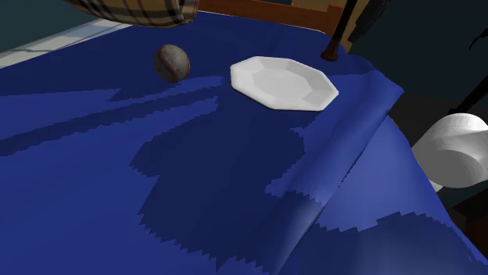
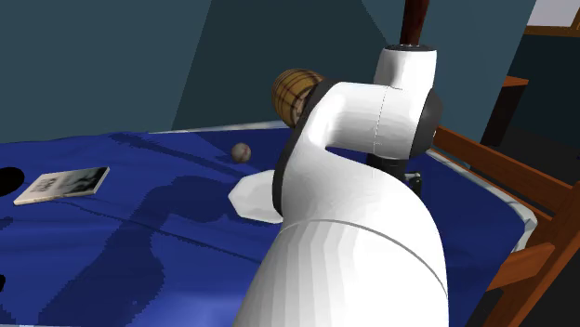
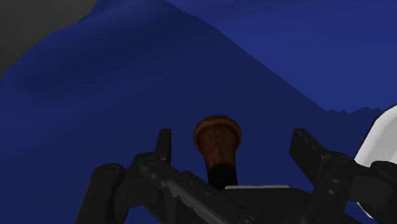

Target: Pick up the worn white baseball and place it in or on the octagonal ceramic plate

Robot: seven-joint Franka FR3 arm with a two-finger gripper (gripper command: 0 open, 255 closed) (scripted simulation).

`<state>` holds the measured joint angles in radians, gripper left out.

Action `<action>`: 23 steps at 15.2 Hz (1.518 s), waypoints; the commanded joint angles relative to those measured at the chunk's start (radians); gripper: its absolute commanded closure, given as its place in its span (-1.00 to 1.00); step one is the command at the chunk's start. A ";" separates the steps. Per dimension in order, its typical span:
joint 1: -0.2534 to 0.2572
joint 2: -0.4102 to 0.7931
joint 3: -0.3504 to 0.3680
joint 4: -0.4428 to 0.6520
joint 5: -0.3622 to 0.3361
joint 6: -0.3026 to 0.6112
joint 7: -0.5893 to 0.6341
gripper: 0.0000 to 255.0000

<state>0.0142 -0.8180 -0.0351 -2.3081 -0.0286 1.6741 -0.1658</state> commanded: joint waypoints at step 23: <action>0.040 0.473 0.502 0.400 0.064 0.075 0.589 -1.00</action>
<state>0.0550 -0.3772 0.4417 -1.9377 0.0443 1.7485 0.3900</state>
